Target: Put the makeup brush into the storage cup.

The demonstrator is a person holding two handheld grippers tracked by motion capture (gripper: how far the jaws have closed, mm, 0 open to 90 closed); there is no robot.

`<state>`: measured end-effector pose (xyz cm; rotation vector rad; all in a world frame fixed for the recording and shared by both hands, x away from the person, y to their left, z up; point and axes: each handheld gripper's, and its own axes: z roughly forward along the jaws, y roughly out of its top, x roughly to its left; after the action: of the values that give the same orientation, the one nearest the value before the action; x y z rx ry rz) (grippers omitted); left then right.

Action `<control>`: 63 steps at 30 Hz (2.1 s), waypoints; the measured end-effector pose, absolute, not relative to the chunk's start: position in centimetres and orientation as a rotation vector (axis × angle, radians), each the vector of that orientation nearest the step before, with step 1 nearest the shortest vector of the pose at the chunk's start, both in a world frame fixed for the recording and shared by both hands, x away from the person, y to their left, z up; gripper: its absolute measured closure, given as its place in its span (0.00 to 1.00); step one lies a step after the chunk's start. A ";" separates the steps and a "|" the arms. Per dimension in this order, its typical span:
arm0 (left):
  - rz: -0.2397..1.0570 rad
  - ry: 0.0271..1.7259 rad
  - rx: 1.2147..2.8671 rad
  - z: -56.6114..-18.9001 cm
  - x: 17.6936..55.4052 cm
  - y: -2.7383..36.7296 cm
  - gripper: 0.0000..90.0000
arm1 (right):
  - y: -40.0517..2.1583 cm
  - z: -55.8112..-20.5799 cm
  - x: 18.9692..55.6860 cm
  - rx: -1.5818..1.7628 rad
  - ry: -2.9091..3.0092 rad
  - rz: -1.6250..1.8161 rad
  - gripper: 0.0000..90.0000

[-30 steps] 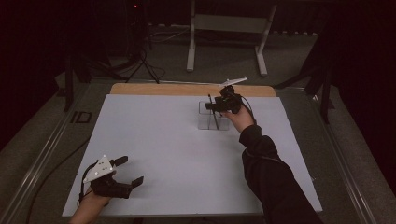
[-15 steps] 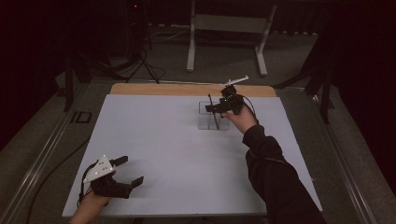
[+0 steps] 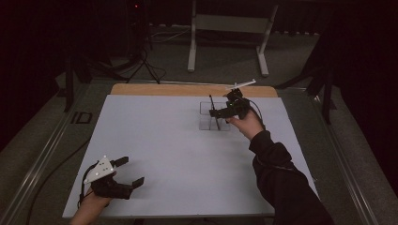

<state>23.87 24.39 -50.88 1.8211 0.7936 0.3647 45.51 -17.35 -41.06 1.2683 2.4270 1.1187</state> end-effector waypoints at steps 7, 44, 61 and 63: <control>0.363 0.797 1.821 -50.9 23.9 24.4 0.02 | -18.4 -40.6 44.0 1.189 2.474 1.135 0.11; 0.356 0.793 1.829 -51.0 23.9 24.3 0.02 | -23.5 -44.7 35.3 0.969 2.479 1.447 0.11; 0.355 0.794 1.830 -51.0 23.9 24.2 0.02 | -26.1 -47.5 32.5 0.921 2.509 1.464 0.11; 0.355 0.795 1.829 -51.0 23.9 24.2 0.02 | -26.5 -47.8 32.3 0.927 2.518 1.460 0.11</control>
<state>23.90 24.23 -50.99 1.8294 0.7948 0.3547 32.29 -26.48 -47.85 0.9267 2.5179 1.4596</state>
